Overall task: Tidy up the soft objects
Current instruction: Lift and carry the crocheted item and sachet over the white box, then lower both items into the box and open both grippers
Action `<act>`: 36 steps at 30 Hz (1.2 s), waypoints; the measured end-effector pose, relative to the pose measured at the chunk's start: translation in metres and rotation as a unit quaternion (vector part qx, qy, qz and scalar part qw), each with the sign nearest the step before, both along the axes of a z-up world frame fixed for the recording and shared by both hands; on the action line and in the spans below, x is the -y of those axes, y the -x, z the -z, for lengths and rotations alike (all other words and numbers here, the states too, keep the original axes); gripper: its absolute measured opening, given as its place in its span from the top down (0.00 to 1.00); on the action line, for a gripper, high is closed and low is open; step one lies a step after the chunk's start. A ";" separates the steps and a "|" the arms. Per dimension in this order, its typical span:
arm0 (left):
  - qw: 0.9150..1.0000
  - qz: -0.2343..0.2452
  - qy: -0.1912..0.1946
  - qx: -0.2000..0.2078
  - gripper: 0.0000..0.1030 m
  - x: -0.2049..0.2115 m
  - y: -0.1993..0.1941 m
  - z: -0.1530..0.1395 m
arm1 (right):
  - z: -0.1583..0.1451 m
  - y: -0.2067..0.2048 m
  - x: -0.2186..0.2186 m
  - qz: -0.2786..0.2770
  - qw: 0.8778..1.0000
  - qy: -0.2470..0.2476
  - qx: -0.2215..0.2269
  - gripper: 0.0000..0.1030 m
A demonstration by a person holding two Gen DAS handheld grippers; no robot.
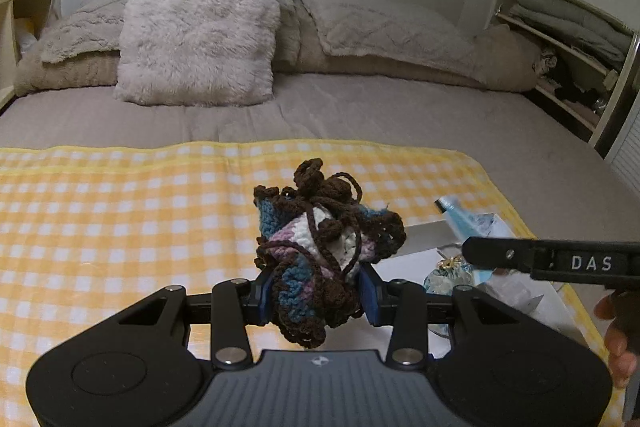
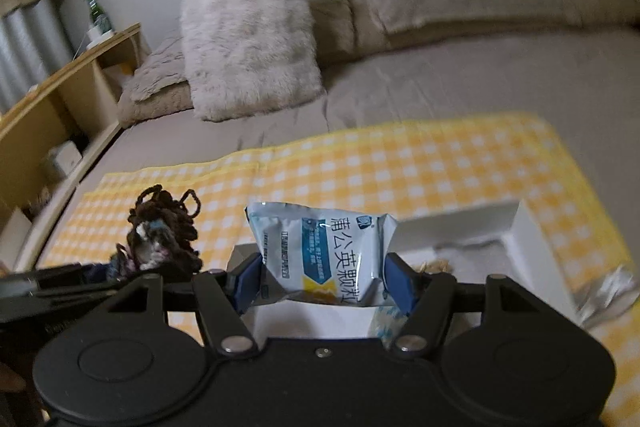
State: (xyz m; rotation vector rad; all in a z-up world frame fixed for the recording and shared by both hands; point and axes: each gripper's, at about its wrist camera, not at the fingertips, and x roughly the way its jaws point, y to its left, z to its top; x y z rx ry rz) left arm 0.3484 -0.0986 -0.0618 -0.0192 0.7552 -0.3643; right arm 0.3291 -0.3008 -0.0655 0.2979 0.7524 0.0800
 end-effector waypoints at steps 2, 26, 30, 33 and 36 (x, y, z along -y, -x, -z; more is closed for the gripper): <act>1.000 -0.001 -0.002 -0.003 0.58 0.000 -0.003 0.004 | 0.011 -0.006 0.002 0.002 1.000 -0.025 -0.016 0.36; 0.994 0.075 -0.058 -0.051 0.19 0.044 -0.032 0.061 | 0.063 -0.052 -0.013 -0.015 0.997 0.009 -0.075 0.28; 0.994 0.070 -0.075 -0.048 0.17 0.042 -0.029 0.058 | 0.061 -0.048 -0.016 -0.009 0.997 0.031 -0.069 0.19; 0.993 0.066 -0.082 -0.051 0.15 0.040 -0.025 0.056 | 0.054 -0.044 -0.016 0.000 0.998 0.034 -0.060 0.12; 0.993 0.064 -0.086 -0.048 0.13 0.037 -0.019 0.050 | 0.049 -0.041 -0.017 -0.006 0.998 0.043 -0.055 0.12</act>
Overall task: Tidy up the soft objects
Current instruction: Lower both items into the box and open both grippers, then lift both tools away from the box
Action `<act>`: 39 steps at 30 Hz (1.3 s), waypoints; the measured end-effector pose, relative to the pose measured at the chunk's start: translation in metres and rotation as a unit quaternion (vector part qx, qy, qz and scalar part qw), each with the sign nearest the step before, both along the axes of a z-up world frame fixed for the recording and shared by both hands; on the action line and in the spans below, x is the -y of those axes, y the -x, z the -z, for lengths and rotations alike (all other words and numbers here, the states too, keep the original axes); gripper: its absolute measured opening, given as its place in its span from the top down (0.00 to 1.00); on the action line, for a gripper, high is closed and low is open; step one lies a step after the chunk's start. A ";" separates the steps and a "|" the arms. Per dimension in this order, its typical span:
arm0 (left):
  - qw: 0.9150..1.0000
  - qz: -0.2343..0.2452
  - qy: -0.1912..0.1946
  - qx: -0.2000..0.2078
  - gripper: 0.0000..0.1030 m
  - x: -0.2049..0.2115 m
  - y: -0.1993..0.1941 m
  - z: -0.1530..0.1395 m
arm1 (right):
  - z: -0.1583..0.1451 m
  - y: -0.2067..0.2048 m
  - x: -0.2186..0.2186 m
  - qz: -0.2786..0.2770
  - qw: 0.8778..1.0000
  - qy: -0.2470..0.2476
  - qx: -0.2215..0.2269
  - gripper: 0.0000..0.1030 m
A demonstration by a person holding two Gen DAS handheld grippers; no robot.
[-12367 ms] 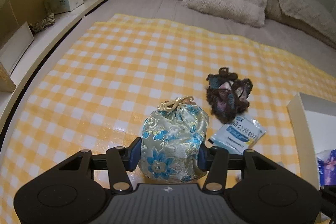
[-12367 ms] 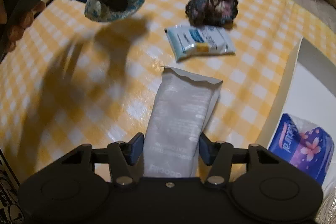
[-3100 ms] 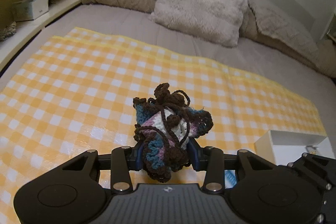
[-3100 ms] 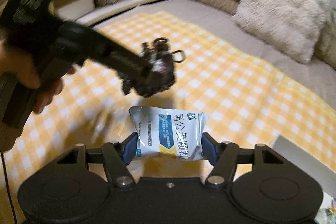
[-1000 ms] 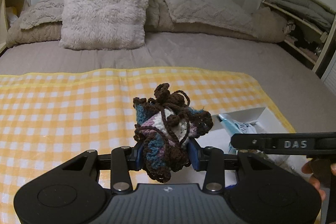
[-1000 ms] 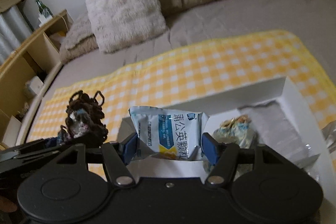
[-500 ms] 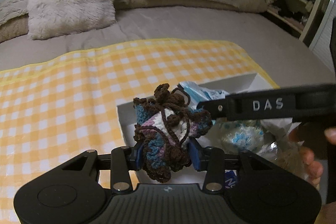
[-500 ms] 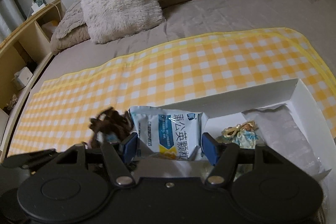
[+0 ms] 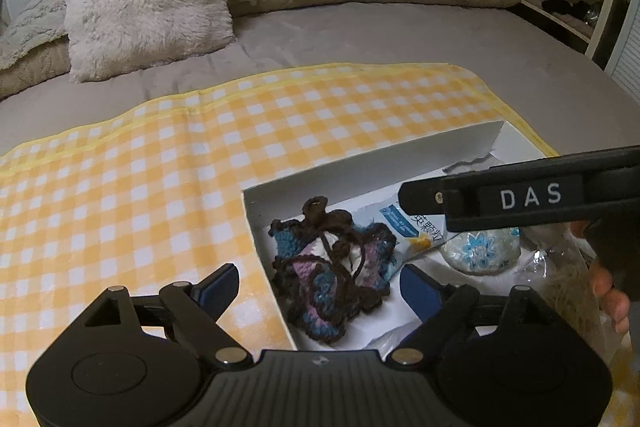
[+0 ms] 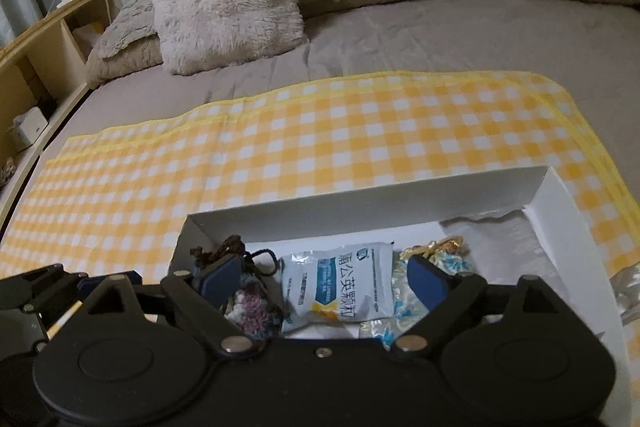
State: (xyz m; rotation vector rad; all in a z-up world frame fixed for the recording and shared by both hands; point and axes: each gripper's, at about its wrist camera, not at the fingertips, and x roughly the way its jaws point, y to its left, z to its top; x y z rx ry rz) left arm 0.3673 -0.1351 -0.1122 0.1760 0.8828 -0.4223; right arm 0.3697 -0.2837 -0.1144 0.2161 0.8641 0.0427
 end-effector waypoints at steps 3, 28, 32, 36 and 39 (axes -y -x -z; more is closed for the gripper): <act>1.000 -0.007 0.001 0.007 0.12 -0.005 0.006 -0.008 | -0.004 0.005 -0.001 -0.003 1.000 0.006 0.001 0.11; 0.995 -0.073 0.028 0.065 0.00 -0.047 0.070 -0.076 | -0.074 0.083 -0.006 -0.029 0.996 0.036 0.075 0.04; 0.993 -0.086 0.032 0.071 0.00 -0.054 0.082 -0.086 | -0.087 0.099 -0.001 -0.025 0.995 0.037 0.092 0.02; 0.991 -0.095 0.035 0.084 0.00 -0.059 0.096 -0.098 | -0.099 0.116 0.003 -0.029 0.993 0.040 0.108 0.00; 0.990 -0.100 0.044 0.094 0.00 -0.062 0.107 -0.108 | -0.108 0.129 0.003 -0.033 0.991 0.051 0.119 0.00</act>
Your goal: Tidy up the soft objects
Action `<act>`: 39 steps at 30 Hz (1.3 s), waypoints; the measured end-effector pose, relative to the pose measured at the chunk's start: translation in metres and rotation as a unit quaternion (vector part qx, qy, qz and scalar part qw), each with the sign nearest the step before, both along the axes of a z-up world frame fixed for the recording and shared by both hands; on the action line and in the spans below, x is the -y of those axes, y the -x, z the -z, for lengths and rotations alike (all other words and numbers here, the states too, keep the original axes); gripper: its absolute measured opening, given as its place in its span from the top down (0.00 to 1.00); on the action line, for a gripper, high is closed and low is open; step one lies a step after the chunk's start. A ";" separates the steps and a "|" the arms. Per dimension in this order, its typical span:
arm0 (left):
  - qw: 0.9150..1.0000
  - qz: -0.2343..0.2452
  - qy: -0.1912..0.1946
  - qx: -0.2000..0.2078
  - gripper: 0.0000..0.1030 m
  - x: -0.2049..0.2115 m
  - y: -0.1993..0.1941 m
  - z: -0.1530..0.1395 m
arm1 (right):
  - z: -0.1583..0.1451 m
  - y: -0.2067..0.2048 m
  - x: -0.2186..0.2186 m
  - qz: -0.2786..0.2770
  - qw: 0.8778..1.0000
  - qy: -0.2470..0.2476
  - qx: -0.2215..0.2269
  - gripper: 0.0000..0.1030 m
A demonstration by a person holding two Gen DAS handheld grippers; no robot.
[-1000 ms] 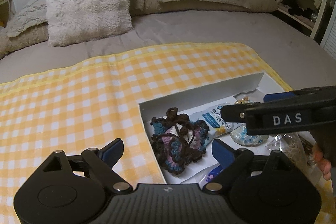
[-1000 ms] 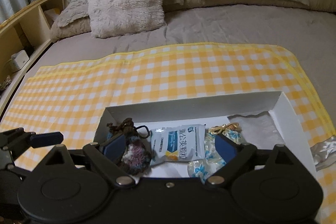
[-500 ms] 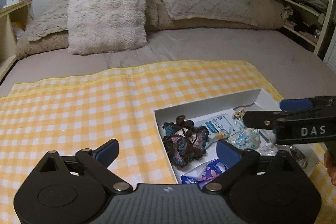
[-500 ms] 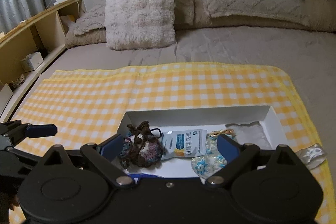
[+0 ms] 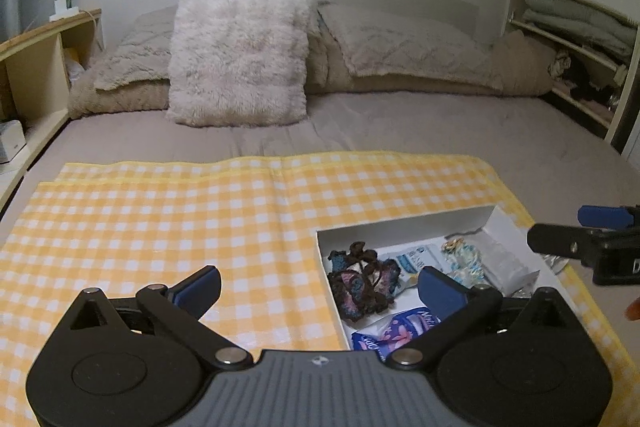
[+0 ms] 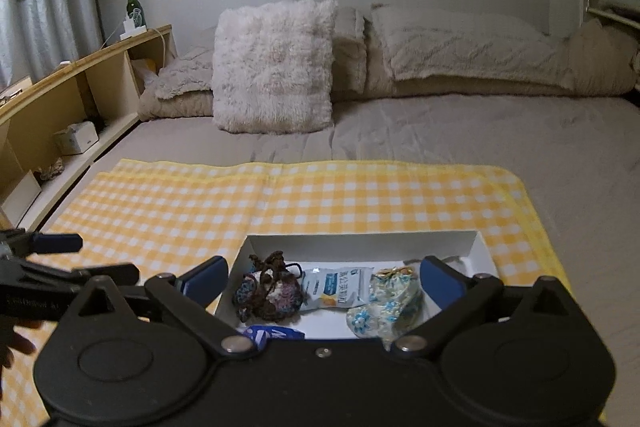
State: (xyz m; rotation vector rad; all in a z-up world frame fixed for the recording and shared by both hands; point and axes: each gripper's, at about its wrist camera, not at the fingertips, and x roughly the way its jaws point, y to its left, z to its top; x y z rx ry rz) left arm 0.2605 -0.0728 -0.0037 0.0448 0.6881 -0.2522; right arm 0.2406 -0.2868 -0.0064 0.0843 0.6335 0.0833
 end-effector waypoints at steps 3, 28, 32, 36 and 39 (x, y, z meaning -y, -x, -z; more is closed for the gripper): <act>1.000 -0.015 -0.016 0.009 0.00 0.002 0.013 -0.011 | -0.007 0.013 -0.001 0.001 1.000 0.010 0.010 0.00; 0.996 -0.021 -0.027 0.082 0.00 -0.002 0.161 -0.047 | -0.044 0.170 -0.008 0.006 0.996 0.061 0.071 0.00; 0.996 -0.018 -0.018 0.088 0.00 -0.006 0.180 -0.046 | -0.044 0.188 -0.011 0.009 0.995 0.049 0.081 0.00; 0.997 -0.019 -0.008 0.080 0.00 -0.011 0.194 -0.041 | -0.041 0.202 -0.017 0.015 0.995 0.051 0.089 0.00; 0.997 -0.023 0.002 0.075 0.00 -0.018 0.202 -0.038 | -0.040 0.209 -0.021 0.023 0.993 0.058 0.097 0.00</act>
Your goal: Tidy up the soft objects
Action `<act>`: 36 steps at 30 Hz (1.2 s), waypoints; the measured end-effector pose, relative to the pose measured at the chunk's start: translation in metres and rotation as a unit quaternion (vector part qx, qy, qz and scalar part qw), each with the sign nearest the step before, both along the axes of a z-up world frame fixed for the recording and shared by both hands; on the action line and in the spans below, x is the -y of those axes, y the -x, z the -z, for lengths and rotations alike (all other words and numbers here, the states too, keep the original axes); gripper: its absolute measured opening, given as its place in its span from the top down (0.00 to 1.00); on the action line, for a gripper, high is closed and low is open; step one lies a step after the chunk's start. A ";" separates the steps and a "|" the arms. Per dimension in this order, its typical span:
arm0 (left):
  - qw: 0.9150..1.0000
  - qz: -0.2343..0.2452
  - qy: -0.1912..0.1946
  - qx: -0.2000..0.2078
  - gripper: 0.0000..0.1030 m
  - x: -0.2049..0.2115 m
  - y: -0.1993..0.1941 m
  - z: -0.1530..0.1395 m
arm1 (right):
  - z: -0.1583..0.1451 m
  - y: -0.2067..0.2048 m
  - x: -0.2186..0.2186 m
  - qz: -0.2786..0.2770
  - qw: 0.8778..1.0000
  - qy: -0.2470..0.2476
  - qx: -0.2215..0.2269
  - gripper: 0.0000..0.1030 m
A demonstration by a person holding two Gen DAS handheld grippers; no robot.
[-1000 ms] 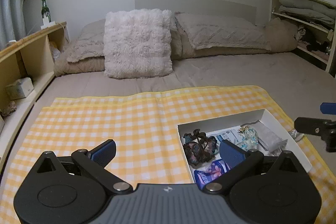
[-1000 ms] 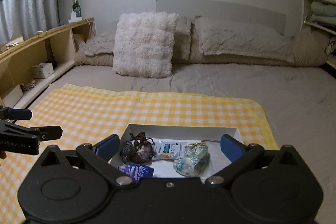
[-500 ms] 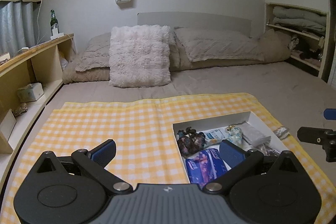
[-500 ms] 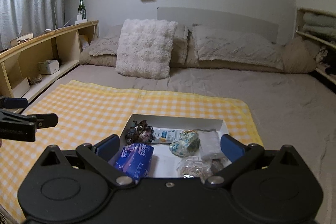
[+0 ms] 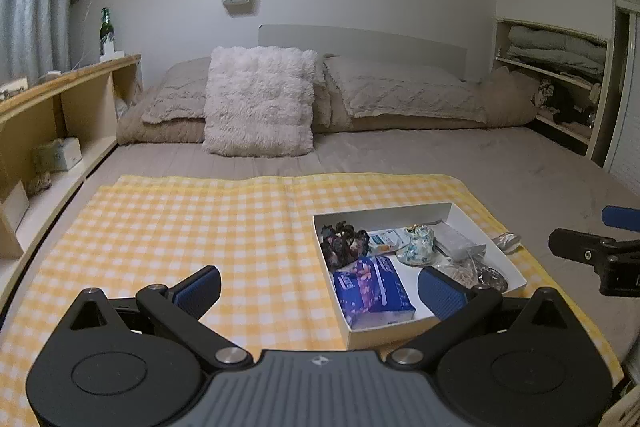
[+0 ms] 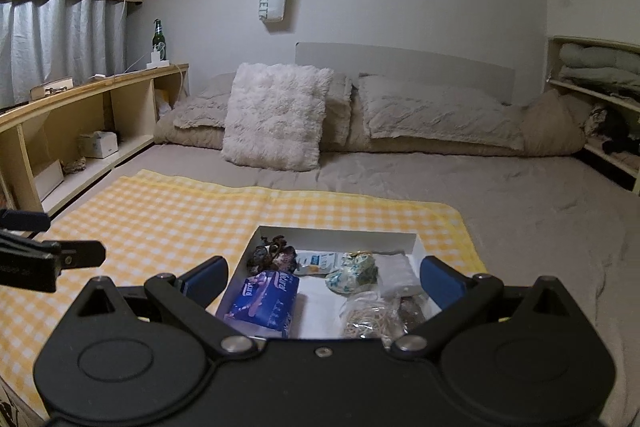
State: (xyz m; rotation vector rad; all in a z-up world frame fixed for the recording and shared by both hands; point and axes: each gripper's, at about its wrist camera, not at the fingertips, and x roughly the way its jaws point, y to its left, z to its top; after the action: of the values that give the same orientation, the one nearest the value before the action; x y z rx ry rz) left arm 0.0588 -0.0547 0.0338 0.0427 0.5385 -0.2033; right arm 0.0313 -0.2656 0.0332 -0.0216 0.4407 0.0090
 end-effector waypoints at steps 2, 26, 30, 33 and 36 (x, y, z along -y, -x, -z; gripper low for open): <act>1.000 -0.004 0.003 0.000 0.00 -0.004 0.004 0.002 | 0.002 0.004 -0.002 0.000 1.000 -0.001 0.001 0.00; 1.000 -0.015 -0.011 0.017 0.00 -0.019 0.036 0.017 | 0.018 0.037 -0.028 -0.008 1.000 0.013 0.013 0.00; 1.000 -0.015 -0.012 0.017 0.00 -0.019 0.037 0.018 | 0.017 0.037 -0.029 -0.005 1.000 0.014 0.013 0.00; 1.000 -0.014 -0.012 0.018 0.00 -0.020 0.037 0.018 | 0.017 0.037 -0.030 -0.005 1.000 0.013 0.013 0.00; 1.000 -0.015 -0.012 0.017 0.00 -0.020 0.037 0.018 | 0.017 0.037 -0.030 -0.005 1.000 0.014 0.013 0.00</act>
State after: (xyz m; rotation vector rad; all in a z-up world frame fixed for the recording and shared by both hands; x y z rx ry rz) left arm 0.0221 -0.0349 0.0160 0.0612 0.5068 -0.1667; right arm -0.0060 -0.2353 0.0158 -0.0514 0.4141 0.0126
